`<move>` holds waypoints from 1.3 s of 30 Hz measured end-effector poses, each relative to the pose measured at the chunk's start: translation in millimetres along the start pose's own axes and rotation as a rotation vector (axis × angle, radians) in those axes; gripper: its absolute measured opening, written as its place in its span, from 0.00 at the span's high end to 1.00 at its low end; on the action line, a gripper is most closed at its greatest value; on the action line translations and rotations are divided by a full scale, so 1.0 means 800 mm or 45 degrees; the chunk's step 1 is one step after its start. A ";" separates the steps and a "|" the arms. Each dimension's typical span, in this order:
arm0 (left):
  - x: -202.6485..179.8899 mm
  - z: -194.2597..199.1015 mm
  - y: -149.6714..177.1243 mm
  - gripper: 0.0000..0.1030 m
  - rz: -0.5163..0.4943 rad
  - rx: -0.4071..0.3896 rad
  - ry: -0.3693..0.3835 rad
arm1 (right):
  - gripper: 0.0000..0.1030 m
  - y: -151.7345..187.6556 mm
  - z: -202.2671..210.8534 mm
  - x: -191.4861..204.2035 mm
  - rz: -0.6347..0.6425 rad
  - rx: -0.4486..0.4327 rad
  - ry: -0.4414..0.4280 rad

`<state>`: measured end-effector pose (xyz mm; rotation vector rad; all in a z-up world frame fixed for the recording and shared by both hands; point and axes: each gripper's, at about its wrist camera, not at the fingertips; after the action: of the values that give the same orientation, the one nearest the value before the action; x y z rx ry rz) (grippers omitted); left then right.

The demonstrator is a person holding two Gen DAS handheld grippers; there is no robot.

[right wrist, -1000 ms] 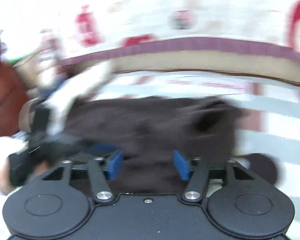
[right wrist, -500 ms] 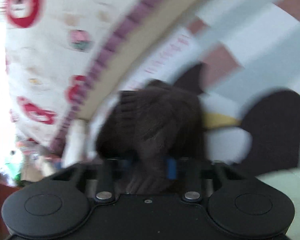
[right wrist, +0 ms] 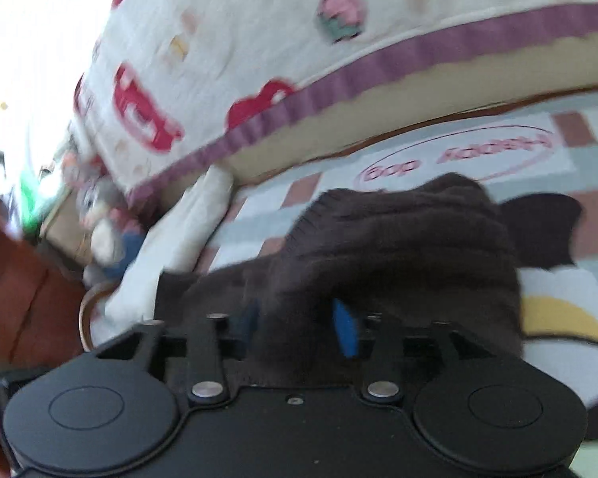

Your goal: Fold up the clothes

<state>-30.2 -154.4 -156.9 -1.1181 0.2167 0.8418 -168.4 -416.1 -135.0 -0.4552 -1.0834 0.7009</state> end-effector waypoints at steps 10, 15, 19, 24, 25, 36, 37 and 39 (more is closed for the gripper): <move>0.048 -0.039 -0.002 0.33 0.363 0.116 0.097 | 0.46 0.079 0.064 -0.023 0.074 0.429 0.294; 0.041 -0.050 -0.005 0.33 0.378 0.164 0.133 | 0.41 0.080 0.091 0.005 0.144 0.466 0.357; 0.037 -0.071 -0.004 0.25 0.355 0.157 0.082 | 0.41 0.085 0.103 0.013 0.374 0.449 0.465; 0.033 -0.095 -0.004 0.71 0.275 0.164 0.132 | 0.41 0.104 0.092 0.042 0.678 0.479 0.446; 0.031 -0.097 -0.004 0.96 0.268 0.163 0.138 | 0.41 0.112 0.086 0.053 0.769 0.491 0.438; -0.045 -0.019 -0.039 1.00 -0.112 -0.057 0.119 | 0.41 0.176 0.030 0.105 1.538 0.304 0.349; -0.040 -0.019 -0.040 0.99 -0.092 -0.039 0.087 | 0.41 0.181 0.023 0.104 1.579 0.300 0.344; -0.026 -0.020 -0.036 0.97 -0.040 -0.025 0.027 | 0.44 0.187 0.016 0.102 1.648 0.277 0.322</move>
<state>-20.1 -183.4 -132.6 -1.1461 0.2083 0.8062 -199.8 -252.8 -175.0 -1.0302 -0.3472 1.8065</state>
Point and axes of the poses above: each gripper's, at about its wrist camera, not at the fingertips, and z roughly against the way its jaws point, x to its left, y to its underside, and after that the axes turned 10 degrees about -x, right-handed
